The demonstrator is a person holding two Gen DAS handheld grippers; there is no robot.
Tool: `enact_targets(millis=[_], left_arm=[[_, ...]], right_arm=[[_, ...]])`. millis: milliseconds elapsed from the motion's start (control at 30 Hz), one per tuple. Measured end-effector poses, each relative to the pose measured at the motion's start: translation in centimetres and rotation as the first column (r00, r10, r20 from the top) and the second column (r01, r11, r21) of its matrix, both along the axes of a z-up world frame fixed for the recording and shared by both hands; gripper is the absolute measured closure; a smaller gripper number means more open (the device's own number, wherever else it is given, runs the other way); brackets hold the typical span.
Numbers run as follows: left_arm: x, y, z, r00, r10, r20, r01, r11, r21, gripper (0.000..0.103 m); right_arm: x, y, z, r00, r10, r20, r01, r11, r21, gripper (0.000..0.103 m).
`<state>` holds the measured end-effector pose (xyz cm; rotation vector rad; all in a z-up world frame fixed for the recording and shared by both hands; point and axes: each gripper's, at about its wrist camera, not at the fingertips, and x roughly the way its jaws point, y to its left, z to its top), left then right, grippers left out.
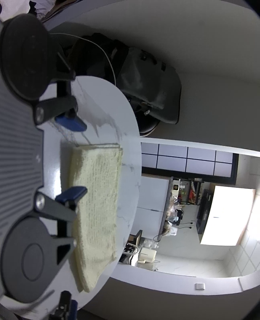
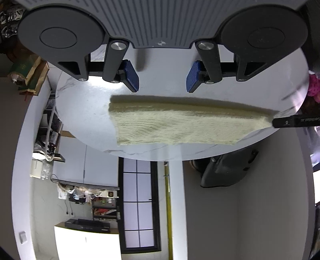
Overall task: Fold towel
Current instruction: 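Draw both open grippers back from the folded towel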
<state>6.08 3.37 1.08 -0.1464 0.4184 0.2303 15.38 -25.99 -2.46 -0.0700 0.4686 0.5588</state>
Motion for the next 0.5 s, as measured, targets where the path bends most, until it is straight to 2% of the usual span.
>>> enact_targets(millis=[67, 200, 333, 500], left_arm=[[0.3, -0.1, -0.1, 1.000, -0.011, -0.021, 0.011, 1.000, 0.003, 0.027], [0.5, -0.4, -0.2, 0.999, -0.020, -0.044, 0.021, 1.000, 0.022, 0.025], [0.2, -0.3, -0.3, 0.999, -0.022, -0.034, 0.023, 1.000, 0.022, 0.025], [0.0, 0.2, -0.2, 1.000, -0.027, -0.008, 0.027, 0.999, -0.019, 0.027]], right_arm=[[-0.4, 0.1, 0.0, 1.000, 0.002, 0.003, -0.002, 1.000, 0.003, 0.045], [-1.3, 0.2, -0.4, 1.000, 0.000, 0.008, 0.000, 1.000, 0.011, 0.035], [-1.9, 0.1, -0.7, 1.000, -0.009, 0.002, 0.009, 1.000, 0.025, 0.033], [-2.0, 0.3, -0.8, 1.000, -0.002, -0.004, 0.002, 1.000, 0.019, 0.032]])
